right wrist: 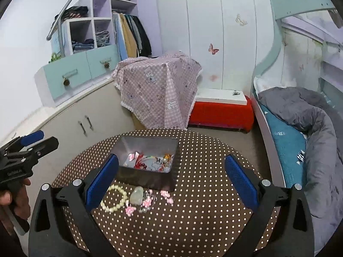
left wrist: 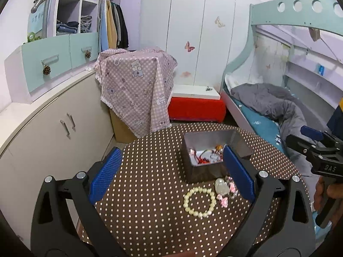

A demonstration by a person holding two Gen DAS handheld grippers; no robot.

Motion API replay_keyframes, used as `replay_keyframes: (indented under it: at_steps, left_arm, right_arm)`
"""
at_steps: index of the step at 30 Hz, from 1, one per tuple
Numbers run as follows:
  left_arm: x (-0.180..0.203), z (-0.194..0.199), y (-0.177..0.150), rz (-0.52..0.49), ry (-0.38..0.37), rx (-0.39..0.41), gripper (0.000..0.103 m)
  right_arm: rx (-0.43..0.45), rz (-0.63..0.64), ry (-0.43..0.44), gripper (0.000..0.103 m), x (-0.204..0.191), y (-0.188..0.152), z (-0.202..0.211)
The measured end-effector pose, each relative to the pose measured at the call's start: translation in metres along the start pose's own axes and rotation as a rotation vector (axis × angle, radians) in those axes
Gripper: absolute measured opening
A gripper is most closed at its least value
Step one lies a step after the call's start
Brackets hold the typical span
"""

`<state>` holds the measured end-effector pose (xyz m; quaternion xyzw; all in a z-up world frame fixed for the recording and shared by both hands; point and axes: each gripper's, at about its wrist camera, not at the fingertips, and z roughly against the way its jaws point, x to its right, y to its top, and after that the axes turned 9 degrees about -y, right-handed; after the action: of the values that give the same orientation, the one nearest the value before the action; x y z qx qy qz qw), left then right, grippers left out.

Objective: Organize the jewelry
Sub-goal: 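Drop the gold charm into the box with the left tool while the right tool drops its charm in, then grasp the cream bead bracelet with the left tool while the right tool grasps a pink charm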

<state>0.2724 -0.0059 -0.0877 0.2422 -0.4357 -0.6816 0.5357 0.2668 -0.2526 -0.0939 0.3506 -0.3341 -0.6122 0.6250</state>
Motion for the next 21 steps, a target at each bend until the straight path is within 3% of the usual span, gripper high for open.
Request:
replay_keyframes:
  at_steps: [12,21]
  left_arm:
    - [-0.002,-0.010,-0.031,0.007,0.015,-0.073,0.093]
    - [-0.001,-0.052,-0.064,-0.002,0.020,-0.220,0.093]
  right_arm:
    - [-0.017,0.045,-0.008,0.096,-0.008,-0.019,-0.003]
    - [-0.148,-0.057,0.024,0.096,0.014,-0.041,-0.031]
